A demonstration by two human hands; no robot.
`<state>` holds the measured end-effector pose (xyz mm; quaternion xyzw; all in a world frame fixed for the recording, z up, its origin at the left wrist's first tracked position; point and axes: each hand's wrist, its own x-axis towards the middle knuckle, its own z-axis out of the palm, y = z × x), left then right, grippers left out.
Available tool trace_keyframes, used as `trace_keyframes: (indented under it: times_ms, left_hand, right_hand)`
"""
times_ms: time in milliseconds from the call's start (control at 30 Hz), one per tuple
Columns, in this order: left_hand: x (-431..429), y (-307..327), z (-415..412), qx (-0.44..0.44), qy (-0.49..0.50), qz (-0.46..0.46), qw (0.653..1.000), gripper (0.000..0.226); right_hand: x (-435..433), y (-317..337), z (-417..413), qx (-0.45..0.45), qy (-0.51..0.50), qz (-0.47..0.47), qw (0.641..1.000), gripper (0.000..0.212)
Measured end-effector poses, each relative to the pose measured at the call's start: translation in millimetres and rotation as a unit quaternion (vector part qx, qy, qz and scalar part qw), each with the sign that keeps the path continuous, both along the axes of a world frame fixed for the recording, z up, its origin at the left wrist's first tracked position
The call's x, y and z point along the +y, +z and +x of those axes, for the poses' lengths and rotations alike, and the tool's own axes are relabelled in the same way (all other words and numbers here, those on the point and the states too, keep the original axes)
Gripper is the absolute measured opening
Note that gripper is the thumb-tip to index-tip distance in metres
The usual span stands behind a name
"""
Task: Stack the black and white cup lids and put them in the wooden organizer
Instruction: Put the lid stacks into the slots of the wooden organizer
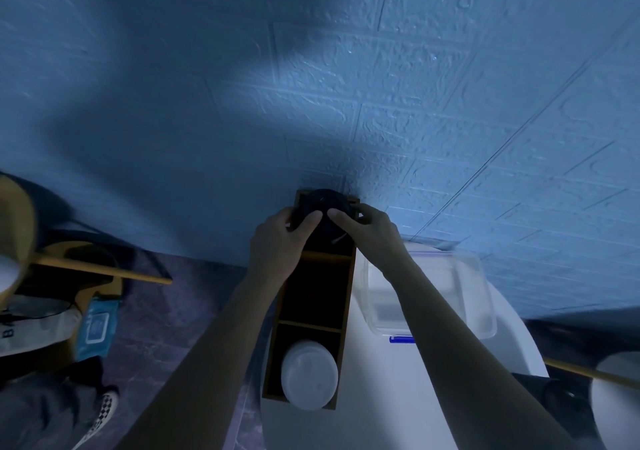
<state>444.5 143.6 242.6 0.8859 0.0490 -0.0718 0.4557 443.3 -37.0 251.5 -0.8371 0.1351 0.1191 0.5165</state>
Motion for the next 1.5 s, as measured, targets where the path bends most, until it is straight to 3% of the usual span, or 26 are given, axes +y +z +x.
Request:
trace_keyframes:
  times_ms: [200, 467, 600, 733, 1000, 1300, 1500]
  left_hand:
    - [1, -4, -1, -0.028, 0.011, -0.026, 0.999, 0.044]
    - [0, 3, -1, -0.013, 0.003, -0.059, 0.998, 0.044]
    - [0, 1, -4, -0.015, -0.002, -0.068, 0.998, 0.046]
    - [1, -2, -7, -0.003, 0.011, -0.073, 0.997, 0.058]
    - [-1, -6, -11, -0.033, 0.002, -0.088, 0.996, 0.057]
    - [0, -7, -11, -0.056, -0.057, -0.017, 0.997, 0.059]
    - [2, -4, -13, -0.080, -0.059, 0.007, 0.995, 0.060]
  right_hand:
    - [7, -5, 3, -0.025, 0.000, -0.017, 1.000, 0.028]
    - [6, -5, -3, -0.052, 0.008, 0.027, 0.998, 0.046]
    - [4, -4, -8, -0.070, 0.018, 0.036, 0.997, 0.035]
    - [1, -7, -14, -0.072, 0.000, 0.051, 0.996, 0.036]
    - [5, -5, -14, -0.092, 0.026, 0.013, 0.995, 0.038]
    - [5, -6, -9, -0.082, 0.049, -0.035, 0.995, 0.038]
    - [6, -2, -13, -0.085, 0.035, -0.004, 0.996, 0.026]
